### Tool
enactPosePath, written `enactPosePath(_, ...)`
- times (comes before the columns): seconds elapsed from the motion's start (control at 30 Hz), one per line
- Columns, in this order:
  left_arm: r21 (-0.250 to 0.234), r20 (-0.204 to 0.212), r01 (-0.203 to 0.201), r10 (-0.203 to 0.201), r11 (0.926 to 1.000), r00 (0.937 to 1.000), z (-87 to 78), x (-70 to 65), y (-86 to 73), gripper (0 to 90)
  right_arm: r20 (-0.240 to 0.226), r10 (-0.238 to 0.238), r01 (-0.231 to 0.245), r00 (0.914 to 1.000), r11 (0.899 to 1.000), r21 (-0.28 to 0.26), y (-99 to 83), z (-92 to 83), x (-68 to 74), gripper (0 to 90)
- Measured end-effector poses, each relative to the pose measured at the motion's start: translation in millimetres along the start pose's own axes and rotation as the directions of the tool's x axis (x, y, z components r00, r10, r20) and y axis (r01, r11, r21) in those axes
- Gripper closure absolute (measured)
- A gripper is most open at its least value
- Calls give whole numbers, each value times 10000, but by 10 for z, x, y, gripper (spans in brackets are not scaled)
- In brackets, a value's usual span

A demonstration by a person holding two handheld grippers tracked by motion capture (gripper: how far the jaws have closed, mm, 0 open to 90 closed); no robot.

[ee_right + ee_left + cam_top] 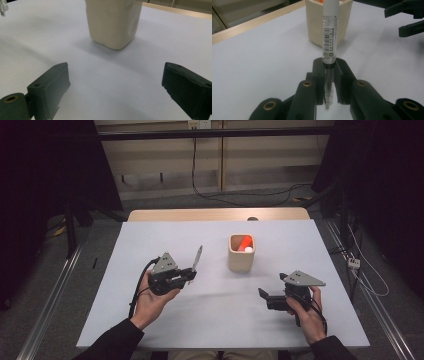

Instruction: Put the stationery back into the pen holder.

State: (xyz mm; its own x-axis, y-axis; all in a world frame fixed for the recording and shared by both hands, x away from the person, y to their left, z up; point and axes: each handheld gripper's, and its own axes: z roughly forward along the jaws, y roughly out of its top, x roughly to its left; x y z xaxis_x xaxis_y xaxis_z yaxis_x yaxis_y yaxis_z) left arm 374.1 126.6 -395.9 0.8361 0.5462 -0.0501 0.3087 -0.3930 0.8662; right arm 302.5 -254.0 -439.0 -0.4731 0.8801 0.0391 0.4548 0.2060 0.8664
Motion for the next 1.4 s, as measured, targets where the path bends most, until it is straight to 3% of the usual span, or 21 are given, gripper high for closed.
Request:
enactPosePath(0.2, -164, 193, 225, -222, 9996, 9996, 12, 41, 140, 803, 113, 300, -300, 9995, 9995, 9, -59, -55, -64, 75)
enactPosePath(0.37, -308, 187, 267, -262, 9992, 9995, 31, 61, 278, 803, 274, 271, -271, 9993, 9996, -17, -90, -101, -85, 66)
enactPosePath(0.77, -667, 458, 414, -384, 9969, 9982, 172, 95, 546, 803, 165, 329, -328, 9993, 9995, -29, -153, -143, -93, 75)
enactPosePath(1.4, -1082, 331, 349, -315, 9935, 9990, 405, 117, 924, 804, 50, 393, -393, 9992, 9992, -23, -173, -142, -81, 66)
